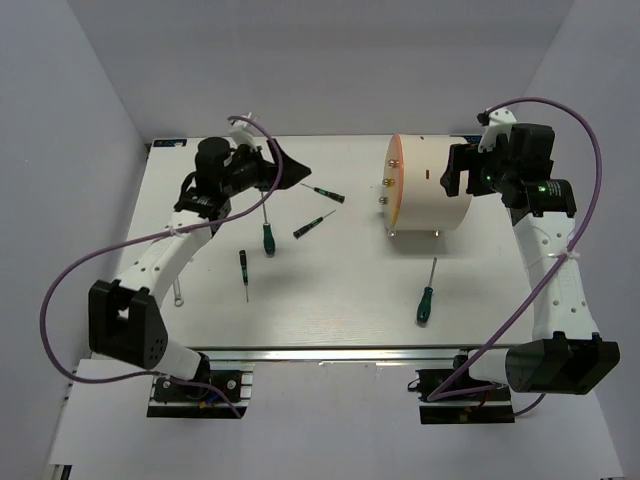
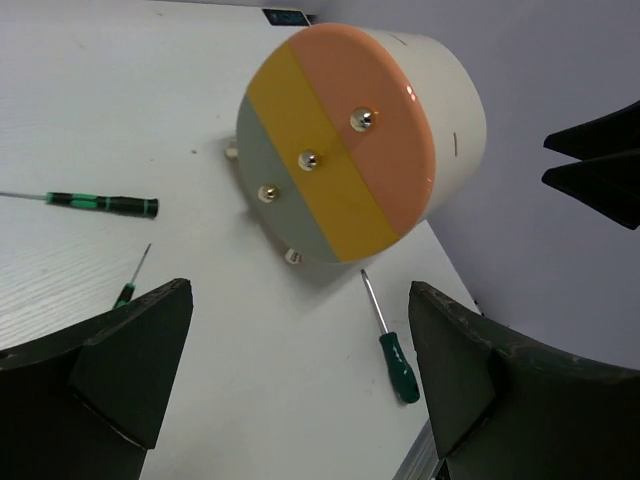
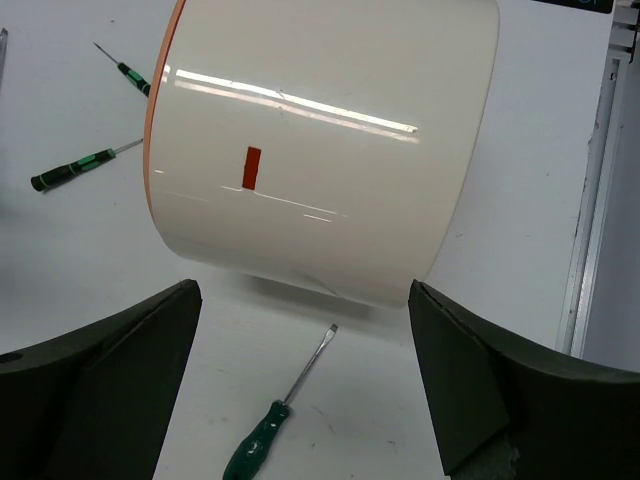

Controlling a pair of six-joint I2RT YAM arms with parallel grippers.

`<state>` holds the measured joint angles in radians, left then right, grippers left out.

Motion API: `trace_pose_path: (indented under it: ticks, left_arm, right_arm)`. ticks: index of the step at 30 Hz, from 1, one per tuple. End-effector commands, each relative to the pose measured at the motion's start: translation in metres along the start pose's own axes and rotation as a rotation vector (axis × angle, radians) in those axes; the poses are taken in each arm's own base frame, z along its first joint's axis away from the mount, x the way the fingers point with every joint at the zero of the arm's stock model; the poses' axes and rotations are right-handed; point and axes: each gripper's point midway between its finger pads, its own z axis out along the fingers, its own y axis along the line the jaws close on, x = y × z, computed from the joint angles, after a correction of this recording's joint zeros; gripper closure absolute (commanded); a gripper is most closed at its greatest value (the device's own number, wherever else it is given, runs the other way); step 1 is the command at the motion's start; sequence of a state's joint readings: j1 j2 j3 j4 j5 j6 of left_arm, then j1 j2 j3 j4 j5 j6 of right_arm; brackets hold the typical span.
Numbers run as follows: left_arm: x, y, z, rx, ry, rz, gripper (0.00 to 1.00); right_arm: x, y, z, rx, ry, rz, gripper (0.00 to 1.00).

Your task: Sort the tools into containers

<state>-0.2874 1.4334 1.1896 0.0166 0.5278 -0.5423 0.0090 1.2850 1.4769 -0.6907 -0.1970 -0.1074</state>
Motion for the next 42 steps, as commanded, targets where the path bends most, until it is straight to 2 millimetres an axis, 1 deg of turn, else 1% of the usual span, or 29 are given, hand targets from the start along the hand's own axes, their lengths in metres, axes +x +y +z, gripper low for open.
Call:
trace_pose_path:
  ticks: [1, 2, 3, 5, 6, 7, 9, 10, 11, 13, 14, 16, 18, 19, 20, 21, 22, 23, 24, 25, 26, 28, 29, 31, 32, 34, 35, 37, 42]
  left_arm:
    - [-0.012, -0.026, 0.022, 0.098, -0.013, 0.02, 0.02]
    - [-0.013, -0.026, 0.028, 0.107, -0.009, 0.017, 0.04]
    - [-0.016, -0.026, 0.039, 0.122, -0.008, 0.004, 0.05]
    - [-0.016, -0.029, 0.05, 0.155, 0.005, -0.007, 0.11]
    - [-0.024, -0.034, 0.055, 0.171, -0.01, -0.011, 0.12]
    - [-0.018, -0.029, 0.065, 0.171, 0.007, -0.026, 0.14]
    - [-0.02, -0.03, 0.076, 0.186, 0.003, -0.046, 0.2]
    - [-0.021, -0.028, 0.086, 0.19, 0.004, -0.054, 0.22]
    - [-0.021, -0.028, 0.092, 0.197, 0.006, -0.062, 0.24]
    - [-0.028, -0.035, 0.103, 0.216, -0.016, -0.08, 0.28]
    - [-0.022, -0.026, 0.114, 0.206, -0.006, -0.101, 0.28]
    - [-0.022, -0.027, 0.125, 0.211, -0.013, -0.136, 0.28]
    - [-0.023, -0.022, 0.143, 0.205, -0.028, -0.176, 0.26]
    - [-0.021, -0.026, 0.15, 0.221, -0.026, -0.184, 0.25]
    - [-0.034, -0.036, 0.156, 0.25, -0.052, -0.176, 0.25]
    - [-0.023, -0.027, 0.171, 0.244, -0.03, -0.201, 0.25]
    - [-0.02, -0.034, 0.179, 0.262, -0.018, -0.202, 0.25]
    - [-0.021, -0.037, 0.185, 0.272, -0.014, -0.204, 0.25]
    - [-0.022, -0.037, 0.195, 0.283, -0.014, -0.222, 0.25]
    - [-0.019, -0.042, 0.199, 0.304, -0.009, -0.229, 0.25]
    - [-0.021, -0.045, 0.201, 0.325, -0.02, -0.234, 0.26]
    - [-0.013, -0.044, 0.208, 0.334, -0.004, -0.268, 0.26]
    - [-0.009, -0.045, 0.21, 0.335, 0.002, -0.274, 0.26]
    - [0.001, -0.045, 0.214, 0.335, 0.022, -0.289, 0.26]
    - [0.005, -0.046, 0.216, 0.341, 0.031, -0.298, 0.26]
    - [0.015, -0.049, 0.22, 0.352, 0.051, -0.307, 0.26]
    - [0.017, -0.052, 0.221, 0.358, 0.058, -0.312, 0.27]
    - [0.021, -0.056, 0.224, 0.366, 0.065, -0.314, 0.28]
    - [0.033, -0.065, 0.228, 0.391, 0.101, -0.338, 0.32]
  right_arm:
    - [-0.023, 0.007, -0.018, -0.019, -0.084, -0.042, 0.11]
    - [-0.025, 0.013, -0.02, -0.052, -0.106, -0.073, 0.11]
    - [-0.02, 0.013, -0.019, -0.062, -0.11, -0.138, 0.11]
    - [-0.032, 0.025, -0.032, -0.116, -0.195, -0.228, 0.11]
    - [-0.035, 0.027, -0.035, -0.122, -0.216, -0.261, 0.1]
    - [-0.045, 0.029, -0.043, -0.122, -0.251, -0.273, 0.11]
    - [-0.053, 0.036, -0.048, -0.148, -0.263, -0.278, 0.11]
    - [-0.051, 0.035, -0.042, -0.154, -0.235, -0.249, 0.11]
    - [-0.06, 0.035, -0.046, -0.153, -0.241, -0.238, 0.11]
    - [-0.047, 0.032, -0.033, -0.161, -0.151, -0.198, 0.11]
    - [-0.049, 0.03, -0.033, -0.148, -0.145, -0.19, 0.11]
    - [-0.057, 0.022, -0.032, -0.096, -0.182, -0.157, 0.11]
    - [-0.06, 0.022, -0.031, -0.09, -0.211, -0.103, 0.2]
    - [-0.072, 0.021, -0.034, -0.079, -0.262, -0.091, 0.23]
    - [-0.076, 0.016, -0.033, -0.042, -0.275, -0.016, 0.33]
    - [-0.08, 0.01, -0.031, -0.016, -0.284, 0.02, 0.4]
    - [-0.08, 0.006, -0.024, 0.002, -0.273, 0.079, 0.47]
    - [-0.079, -0.009, -0.023, 0.042, -0.269, 0.131, 0.56]
    - [-0.075, -0.015, -0.015, 0.049, -0.253, 0.208, 0.57]
    - [-0.076, -0.021, -0.012, 0.054, -0.259, 0.244, 0.57]
    - [-0.075, -0.029, -0.011, 0.039, -0.26, 0.28, 0.51]
    - [-0.075, -0.037, -0.003, 0.014, -0.257, 0.306, 0.43]
    - [-0.079, -0.042, -0.002, 0.0, -0.276, 0.31, 0.35]
    - [-0.074, -0.057, 0.008, -0.008, -0.269, 0.342, 0.28]
    - [-0.075, -0.056, 0.011, -0.047, -0.273, 0.347, 0.24]
    - [-0.07, -0.062, 0.022, -0.1, -0.256, 0.366, 0.22]
    - [-0.071, -0.063, 0.025, -0.111, -0.265, 0.36, 0.22]
    - [-0.065, -0.067, 0.036, -0.132, -0.249, 0.349, 0.22]
    - [-0.052, -0.066, 0.06, -0.211, -0.218, 0.363, 0.23]
